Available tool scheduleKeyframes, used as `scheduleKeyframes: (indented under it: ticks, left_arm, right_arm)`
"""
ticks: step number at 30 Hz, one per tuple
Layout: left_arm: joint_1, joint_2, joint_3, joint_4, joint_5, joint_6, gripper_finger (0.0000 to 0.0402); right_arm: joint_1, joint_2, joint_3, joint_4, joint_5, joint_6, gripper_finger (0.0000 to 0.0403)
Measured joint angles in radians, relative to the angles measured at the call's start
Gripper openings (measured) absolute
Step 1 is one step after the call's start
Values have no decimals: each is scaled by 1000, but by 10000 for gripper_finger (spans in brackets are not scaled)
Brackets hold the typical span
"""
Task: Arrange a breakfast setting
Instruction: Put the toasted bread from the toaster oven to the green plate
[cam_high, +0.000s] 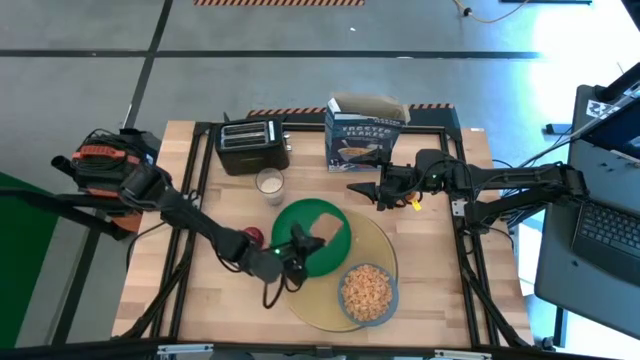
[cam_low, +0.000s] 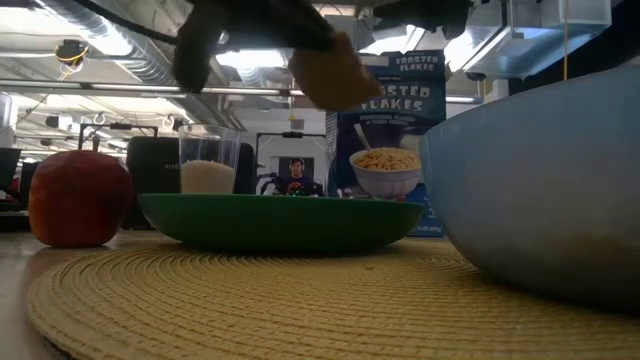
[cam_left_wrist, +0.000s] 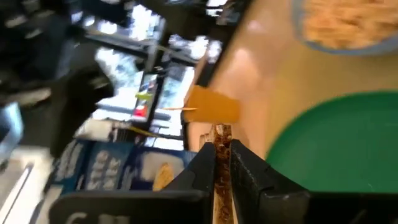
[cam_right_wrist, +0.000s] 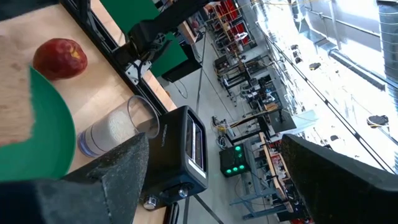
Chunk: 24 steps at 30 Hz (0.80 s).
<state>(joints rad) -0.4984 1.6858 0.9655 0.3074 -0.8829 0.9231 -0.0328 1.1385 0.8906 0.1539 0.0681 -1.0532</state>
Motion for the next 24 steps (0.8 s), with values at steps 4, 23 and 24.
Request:
scheduleKeyframes:
  ticks: [4,23,24]
  left_arm:
    - [0,16,26,-123,94,-73,22]
    - [119,15,28,-280,424,-240,22]
    - [123,15,28,-286,431,-246,22]
  right_arm:
    - [0,0,0,0,0,0,342]
    - [0,0,0,0,0,0,342]
    - [0,0,0,0,0,0,342]
